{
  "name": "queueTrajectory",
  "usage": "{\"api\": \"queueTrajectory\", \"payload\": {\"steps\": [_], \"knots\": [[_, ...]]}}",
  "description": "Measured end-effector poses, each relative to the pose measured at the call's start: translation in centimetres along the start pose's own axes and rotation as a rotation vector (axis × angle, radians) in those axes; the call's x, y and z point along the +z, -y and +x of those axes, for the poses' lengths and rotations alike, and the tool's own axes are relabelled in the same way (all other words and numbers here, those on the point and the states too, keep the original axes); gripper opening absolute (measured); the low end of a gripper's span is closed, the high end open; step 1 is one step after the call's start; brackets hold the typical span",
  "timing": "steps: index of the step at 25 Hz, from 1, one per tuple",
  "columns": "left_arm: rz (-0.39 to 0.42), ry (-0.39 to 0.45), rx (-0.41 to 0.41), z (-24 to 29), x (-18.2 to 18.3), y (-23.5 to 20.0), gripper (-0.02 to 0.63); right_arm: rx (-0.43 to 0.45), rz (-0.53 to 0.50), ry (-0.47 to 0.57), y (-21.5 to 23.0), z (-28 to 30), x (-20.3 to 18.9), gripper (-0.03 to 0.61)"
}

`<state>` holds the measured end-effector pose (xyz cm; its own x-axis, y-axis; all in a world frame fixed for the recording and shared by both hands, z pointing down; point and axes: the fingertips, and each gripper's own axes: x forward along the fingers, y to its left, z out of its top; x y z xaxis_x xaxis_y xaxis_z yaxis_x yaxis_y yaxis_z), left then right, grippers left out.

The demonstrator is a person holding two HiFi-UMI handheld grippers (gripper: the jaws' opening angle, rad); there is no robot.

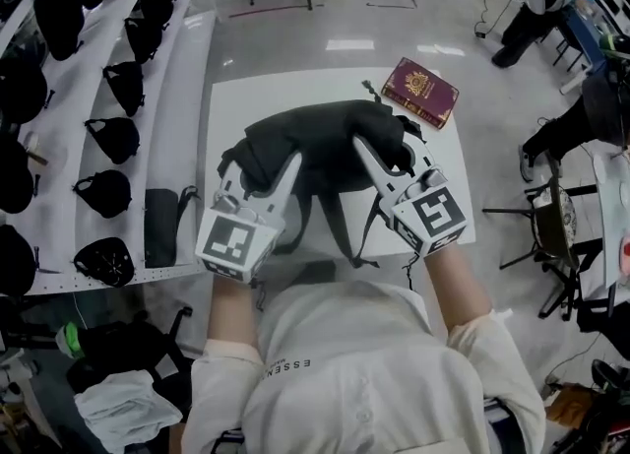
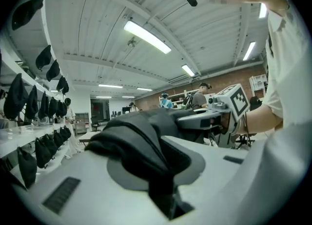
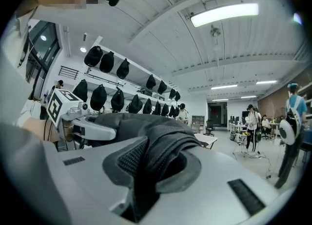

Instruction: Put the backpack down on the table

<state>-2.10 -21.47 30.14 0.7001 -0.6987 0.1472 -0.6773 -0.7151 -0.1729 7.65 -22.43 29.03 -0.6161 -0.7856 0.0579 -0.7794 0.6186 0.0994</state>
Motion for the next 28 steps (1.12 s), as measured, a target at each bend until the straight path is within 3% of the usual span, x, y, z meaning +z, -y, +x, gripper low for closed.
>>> {"api": "queueTrajectory", "payload": {"steps": [10, 17, 28], "knots": [[0.018, 0.007, -0.038, 7.3, -0.4, -7.1, 0.074, -0.032, -0.001, -0.003, 6.3, 7.8, -0.3, 0.077], [-0.015, 0.023, -0.056, 11.7, -1.2, -11.2, 0.074, -0.041, -0.01, -0.021, 9.8, 12.5, -1.1, 0.078], [-0.059, 0.0, -0.046, 17.4, -5.3, -16.1, 0.074, -0.024, 0.007, -0.035, 14.1, 19.1, -5.2, 0.08]]}}
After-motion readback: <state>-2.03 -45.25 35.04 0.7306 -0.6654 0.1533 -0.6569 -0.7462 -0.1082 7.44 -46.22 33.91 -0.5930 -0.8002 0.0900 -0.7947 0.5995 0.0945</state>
